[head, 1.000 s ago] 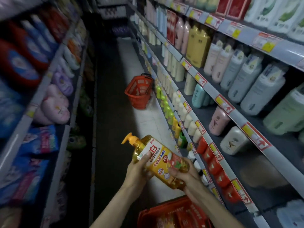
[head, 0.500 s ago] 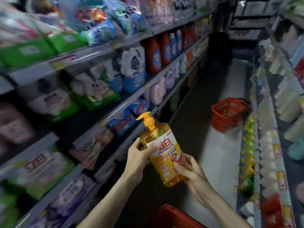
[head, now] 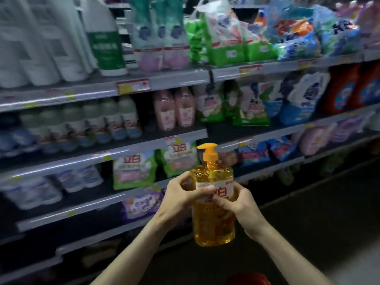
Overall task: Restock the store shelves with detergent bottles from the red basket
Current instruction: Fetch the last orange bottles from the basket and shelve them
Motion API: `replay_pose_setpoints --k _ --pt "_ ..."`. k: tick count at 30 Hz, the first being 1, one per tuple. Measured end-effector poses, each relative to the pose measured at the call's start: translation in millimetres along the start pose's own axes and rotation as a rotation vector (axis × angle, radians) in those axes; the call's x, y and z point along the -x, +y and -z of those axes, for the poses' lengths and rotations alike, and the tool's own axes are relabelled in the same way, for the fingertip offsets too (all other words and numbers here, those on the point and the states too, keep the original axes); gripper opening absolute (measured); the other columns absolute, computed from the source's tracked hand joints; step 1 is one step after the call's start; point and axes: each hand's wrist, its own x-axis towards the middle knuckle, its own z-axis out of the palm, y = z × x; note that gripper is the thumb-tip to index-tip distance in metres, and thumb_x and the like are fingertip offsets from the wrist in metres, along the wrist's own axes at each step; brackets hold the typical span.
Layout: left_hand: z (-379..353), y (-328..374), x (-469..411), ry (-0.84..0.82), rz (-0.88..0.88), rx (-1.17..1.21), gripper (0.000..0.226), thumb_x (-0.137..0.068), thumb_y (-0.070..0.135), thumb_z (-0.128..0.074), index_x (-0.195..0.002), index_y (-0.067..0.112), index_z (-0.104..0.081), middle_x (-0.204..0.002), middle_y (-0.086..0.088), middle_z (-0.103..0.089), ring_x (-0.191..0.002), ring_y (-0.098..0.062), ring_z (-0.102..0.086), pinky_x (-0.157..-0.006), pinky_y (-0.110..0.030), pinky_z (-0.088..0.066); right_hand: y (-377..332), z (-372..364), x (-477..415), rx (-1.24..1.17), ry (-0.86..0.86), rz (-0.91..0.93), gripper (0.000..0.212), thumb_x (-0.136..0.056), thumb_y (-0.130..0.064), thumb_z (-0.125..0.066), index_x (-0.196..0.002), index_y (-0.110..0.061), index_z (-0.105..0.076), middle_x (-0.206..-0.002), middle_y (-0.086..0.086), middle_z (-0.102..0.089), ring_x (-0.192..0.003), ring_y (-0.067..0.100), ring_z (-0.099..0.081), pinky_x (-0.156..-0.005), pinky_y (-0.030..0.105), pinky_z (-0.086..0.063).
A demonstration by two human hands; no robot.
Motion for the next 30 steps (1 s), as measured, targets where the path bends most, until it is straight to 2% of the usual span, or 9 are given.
replay_pose_setpoints --k 2,3,5,7,11,13,17,23,30 --pt "40.5 2.9 27.0 0.059 -0.012 -0.006 0.036 -0.085 0.016 -0.086 -0.119 0.013 -0.073 -0.113 -0.003 -0.080 -0.108 -0.022 -0.077 -0.090 -0.036 -0.063 -6.4 -45.9 -1.9 -0.019 -0.038 0.018 0.089 -0.063 -0.069 -0.088 -0.134 -0.022 -0.064 -0.124 -0.003 -0.076 -0.118 0.015 -0.071 -0.096 0.032 -0.058" --pt "62.0 3.2 42.0 0.084 -0.011 -0.001 0.036 -0.086 0.018 -0.085 -0.120 0.015 -0.073 -0.115 -0.004 -0.080 -0.110 -0.022 -0.076 -0.092 -0.040 -0.063 -10.2 -70.2 -2.9 -0.019 -0.058 0.029 0.088 -0.063 -0.067 -0.089 -0.134 -0.022 -0.064 -0.124 -0.002 -0.076 -0.118 0.015 -0.072 -0.099 0.037 -0.058" --pt "103.5 2.7 73.7 0.131 -0.003 0.022 0.038 -0.089 0.022 -0.084 -0.125 0.019 -0.072 -0.121 -0.004 -0.078 -0.115 -0.022 -0.074 -0.098 -0.046 -0.060 -18.4 -117.8 -2.2 -0.013 -0.102 0.044 0.078 -0.068 -0.058 -0.090 -0.133 -0.023 -0.065 -0.124 -0.001 -0.076 -0.116 0.015 -0.073 -0.099 0.041 -0.059" --pt "142.3 -0.1 105.8 0.177 -0.012 0.045 0.041 -0.091 0.030 -0.083 -0.129 0.021 -0.071 -0.126 -0.005 -0.076 -0.120 -0.024 -0.072 -0.102 -0.048 -0.058 -27.9 -164.3 -0.1 0.011 -0.142 0.072 0.070 -0.073 -0.051 -0.091 -0.131 -0.023 -0.066 -0.123 -0.003 -0.077 -0.114 0.014 -0.073 -0.095 0.039 -0.061" --pt "215.1 -5.1 169.5 0.295 -0.031 0.089 0.041 -0.096 0.032 -0.074 -0.135 0.018 -0.065 -0.130 -0.006 -0.074 -0.122 -0.026 -0.071 -0.099 -0.044 -0.060 -49.1 -255.8 7.5 0.030 -0.250 0.095 0.056 -0.076 -0.036 -0.091 -0.124 -0.020 -0.068 -0.114 -0.004 -0.079 -0.106 0.013 -0.077 -0.085 0.036 -0.065" --pt "249.3 -6.2 198.9 0.374 -0.036 0.095 0.041 -0.100 0.028 -0.071 -0.139 0.018 -0.062 -0.132 -0.005 -0.073 -0.123 -0.025 -0.071 -0.100 -0.045 -0.060 -56.2 -300.2 8.9 0.017 -0.314 0.108 0.054 -0.076 -0.034 -0.090 -0.122 -0.018 -0.067 -0.112 -0.001 -0.080 -0.103 0.017 -0.078 -0.081 0.043 -0.066" --pt "310.5 -4.1 251.5 0.505 -0.036 0.041 0.044 -0.099 0.027 -0.068 -0.142 0.020 -0.059 -0.132 -0.004 -0.073 -0.122 -0.024 -0.071 -0.102 -0.048 -0.058 -70.9 -384.7 5.4 0.005 -0.431 0.145 0.058 -0.074 -0.038 -0.090 -0.123 -0.019 -0.066 -0.113 -0.003 -0.080 -0.104 0.017 -0.078 -0.084 0.044 -0.065" --pt "381.3 12.9 296.7 0.763 -0.107 -0.027 0.035 -0.101 0.023 -0.066 -0.136 0.020 -0.065 -0.124 -0.001 -0.077 -0.116 -0.019 -0.073 -0.093 -0.033 -0.061 -92.7 -494.3 -11.7 -0.028 -0.609 0.172 0.062 -0.071 -0.041 -0.089 -0.124 -0.019 -0.066 -0.114 -0.003 -0.079 -0.104 0.013 -0.077 -0.085 0.038 -0.065" --pt "460.1 39.4 317.5 0.970 -0.177 -0.070 0.036 -0.103 0.024 -0.062 -0.138 0.023 -0.064 -0.128 0.003 -0.076 -0.120 -0.015 -0.072 -0.092 -0.027 -0.059 -126.7 -605.8 -54.2 -0.044 -0.789 0.242 0.087 -0.059 -0.069 -0.093 -0.128 -0.025 -0.065 -0.117 -0.006 -0.079 -0.107 0.013 -0.077 -0.091 0.048 -0.064"
